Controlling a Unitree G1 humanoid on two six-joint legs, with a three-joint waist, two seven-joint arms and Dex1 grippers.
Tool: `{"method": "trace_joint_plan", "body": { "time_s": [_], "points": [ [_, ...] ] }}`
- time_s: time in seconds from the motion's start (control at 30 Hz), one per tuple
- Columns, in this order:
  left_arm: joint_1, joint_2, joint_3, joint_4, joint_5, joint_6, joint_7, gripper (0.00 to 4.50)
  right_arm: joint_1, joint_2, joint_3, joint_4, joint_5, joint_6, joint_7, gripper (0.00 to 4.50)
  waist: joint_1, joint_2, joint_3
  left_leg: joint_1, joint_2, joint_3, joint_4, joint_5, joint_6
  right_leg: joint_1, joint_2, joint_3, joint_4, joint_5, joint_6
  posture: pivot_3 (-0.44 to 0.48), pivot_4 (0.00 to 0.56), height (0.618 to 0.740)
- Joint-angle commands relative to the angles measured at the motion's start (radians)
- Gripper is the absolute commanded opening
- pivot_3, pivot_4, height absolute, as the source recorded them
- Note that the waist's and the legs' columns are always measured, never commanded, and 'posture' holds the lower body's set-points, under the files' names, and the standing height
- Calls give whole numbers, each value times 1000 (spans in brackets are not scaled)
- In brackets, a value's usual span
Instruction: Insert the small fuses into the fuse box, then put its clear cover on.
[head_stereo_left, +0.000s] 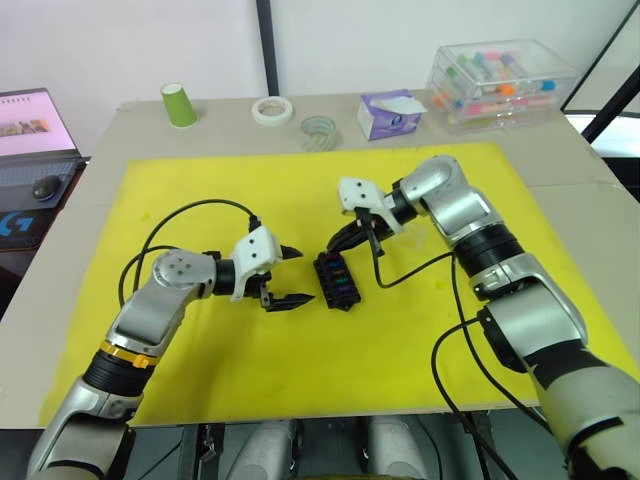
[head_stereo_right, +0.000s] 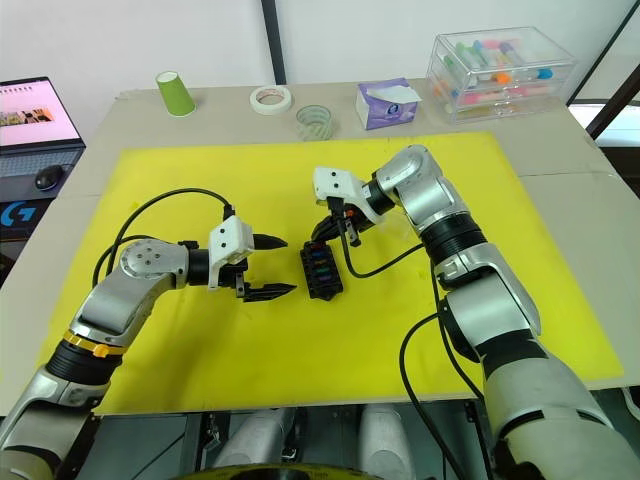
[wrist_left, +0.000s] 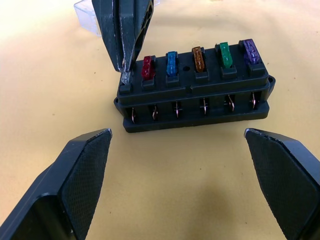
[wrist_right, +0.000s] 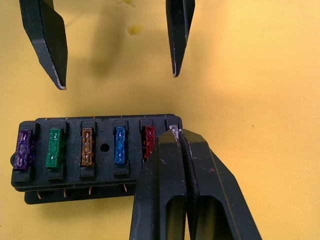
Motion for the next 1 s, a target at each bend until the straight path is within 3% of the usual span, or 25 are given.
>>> {"method": "trace_joint_plan", "body": {
  "time_s": [0.03,0.3,0.43,0.53,0.6,0.77,0.9,1.0],
  "points": [
    [11,23,52,-60,-38,21,0,4500,-9,-19,-33,-84,37,55,20,37,-1,0,0,0,0,0,0,0,0,0,0,0,0,0,0,0,150,740],
    [49,95,165,-204,-156,180,19,4500,44,-125,-111,-342,123,200,7,37,4,0,0,-1,0,0,0,0,0,0,0,0,0,0,0,0,150,740],
    [125,180,334,-323,-265,313,51,4500,155,-271,-197,-487,136,267,-51,37,7,0,0,-1,0,0,-1,0,0,-1,0,0,0,0,0,0,150,740],
    [250,248,478,-406,-312,371,63,4500,276,-395,-275,-598,149,334,-101,645,10,0,0,-1,0,0,-1,0,0,0,-1,0,-2,0,0,0,150,740],
    [335,271,562,-453,-337,397,73,4500,344,-459,-328,-659,168,387,-133,1315,10,0,1,-1,0,0,-2,0,0,0,0,1,-2,0,0,0,150,740],
    [498,256,733,-538,-369,434,146,4500,533,-574,-479,-752,208,466,-226,3083,12,1,1,0,2,1,-2,0,0,0,0,2,-3,0,0,0,150,740],
    [575,226,797,-581,-399,446,193,4500,674,-620,-554,-798,234,462,-272,4391,25,0,1,0,2,3,-1,-1,1,2,0,2,-4,0,0,0,150,740],
    [608,195,807,-608,-409,439,236,4500,763,-609,-622,-801,265,462,-320,4484,32,1,1,1,2,4,-1,-1,1,3,0,3,-4,0,0,0,150,740]
  ]
}}
